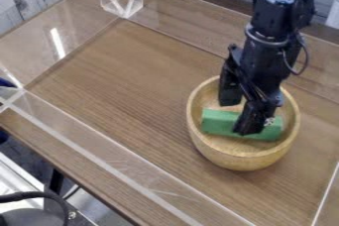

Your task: Remove the green block from inside the brown bowl and put it on the table

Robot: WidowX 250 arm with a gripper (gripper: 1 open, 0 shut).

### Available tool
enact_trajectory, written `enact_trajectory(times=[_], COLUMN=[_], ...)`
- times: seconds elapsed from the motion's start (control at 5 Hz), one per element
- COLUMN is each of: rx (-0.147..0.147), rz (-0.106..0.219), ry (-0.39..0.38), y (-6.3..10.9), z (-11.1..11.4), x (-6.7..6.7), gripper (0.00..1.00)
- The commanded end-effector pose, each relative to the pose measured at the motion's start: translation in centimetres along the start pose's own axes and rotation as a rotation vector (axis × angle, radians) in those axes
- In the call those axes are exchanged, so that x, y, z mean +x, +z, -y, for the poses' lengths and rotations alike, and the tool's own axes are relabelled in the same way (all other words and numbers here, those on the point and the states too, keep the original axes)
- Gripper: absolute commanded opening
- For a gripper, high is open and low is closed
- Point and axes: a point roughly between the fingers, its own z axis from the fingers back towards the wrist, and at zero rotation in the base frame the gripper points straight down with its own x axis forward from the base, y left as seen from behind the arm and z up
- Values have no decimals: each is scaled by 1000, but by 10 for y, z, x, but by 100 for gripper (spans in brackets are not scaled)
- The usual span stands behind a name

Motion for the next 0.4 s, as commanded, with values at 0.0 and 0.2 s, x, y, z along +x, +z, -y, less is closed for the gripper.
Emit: enact_trajectory(times=[0.0,0.2], rx=[47,62], rz=[73,92], ry=[-9,-13], y=[23,29], z=[-2,-1], x=[3,1], gripper=[100,100])
